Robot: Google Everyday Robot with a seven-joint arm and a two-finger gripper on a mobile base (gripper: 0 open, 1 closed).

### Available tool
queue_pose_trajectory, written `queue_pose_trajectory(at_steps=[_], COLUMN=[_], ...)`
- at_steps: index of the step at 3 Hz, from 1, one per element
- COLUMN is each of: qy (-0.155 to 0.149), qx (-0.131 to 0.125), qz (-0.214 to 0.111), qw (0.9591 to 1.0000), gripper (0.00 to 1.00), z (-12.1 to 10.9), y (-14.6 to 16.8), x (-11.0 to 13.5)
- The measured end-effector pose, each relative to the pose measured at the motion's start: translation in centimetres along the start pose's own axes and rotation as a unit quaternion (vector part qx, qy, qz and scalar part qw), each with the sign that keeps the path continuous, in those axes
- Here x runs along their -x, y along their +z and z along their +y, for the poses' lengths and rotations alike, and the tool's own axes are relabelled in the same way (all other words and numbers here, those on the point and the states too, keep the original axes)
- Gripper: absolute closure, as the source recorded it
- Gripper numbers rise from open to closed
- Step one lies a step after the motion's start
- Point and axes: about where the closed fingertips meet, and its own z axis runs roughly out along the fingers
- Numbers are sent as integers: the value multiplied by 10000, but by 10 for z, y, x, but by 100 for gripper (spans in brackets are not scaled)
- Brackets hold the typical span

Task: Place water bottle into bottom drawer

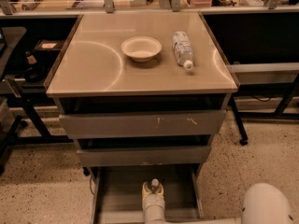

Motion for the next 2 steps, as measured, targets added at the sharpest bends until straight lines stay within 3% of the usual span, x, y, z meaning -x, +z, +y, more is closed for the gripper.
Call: queue_pose_trajectory(at_steps=[2], qy=[26], qx=[-103], qz=[-16], qw=[9999], gripper=[100], z=[-1], y=[6], x=[-8])
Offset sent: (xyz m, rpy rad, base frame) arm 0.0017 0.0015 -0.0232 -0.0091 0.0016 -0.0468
